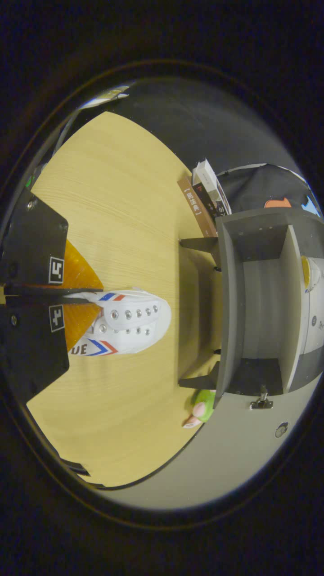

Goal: Open the shoe cabinet door, grab the shoes and put them into the shoe cabinet, then close the shoe cabinet door.

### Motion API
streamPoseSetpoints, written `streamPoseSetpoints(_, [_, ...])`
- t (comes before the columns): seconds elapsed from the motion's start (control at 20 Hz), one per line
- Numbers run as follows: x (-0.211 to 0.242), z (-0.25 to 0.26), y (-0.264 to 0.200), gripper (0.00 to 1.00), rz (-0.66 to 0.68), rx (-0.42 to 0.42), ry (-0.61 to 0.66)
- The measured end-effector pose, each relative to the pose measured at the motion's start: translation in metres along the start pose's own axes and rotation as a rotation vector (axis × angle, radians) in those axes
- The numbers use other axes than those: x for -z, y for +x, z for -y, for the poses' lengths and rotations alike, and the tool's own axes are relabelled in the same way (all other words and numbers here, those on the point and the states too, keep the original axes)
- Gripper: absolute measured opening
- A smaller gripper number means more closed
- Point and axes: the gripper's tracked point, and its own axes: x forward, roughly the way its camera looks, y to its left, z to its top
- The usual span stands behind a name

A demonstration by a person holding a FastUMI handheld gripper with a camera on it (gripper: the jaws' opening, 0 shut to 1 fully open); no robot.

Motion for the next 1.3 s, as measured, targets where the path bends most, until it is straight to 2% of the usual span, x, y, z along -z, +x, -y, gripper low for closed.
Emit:
streamPoseSetpoints(0.15, [-0.038,0.001,-0.012,0.04,0.042,0.004,-0.007])
streamPoseSetpoints(0.35, [-0.096,0.015,-0.057,0.04,0.122,0.012,-0.040])
streamPoseSetpoints(0.65, [-0.218,0.036,-0.116,0.04,0.248,0.036,-0.029])
streamPoseSetpoints(0.9, [-0.303,0.049,-0.157,0.04,0.336,0.069,-0.078])
streamPoseSetpoints(1.1, [-0.362,0.044,-0.153,0.04,0.377,0.051,-0.114])
streamPoseSetpoints(1.15, [-0.376,0.039,-0.136,0.04,0.379,0.042,-0.120])
streamPoseSetpoints(1.3, [-0.416,0.036,-0.122,0.04,0.388,0.015,-0.133])
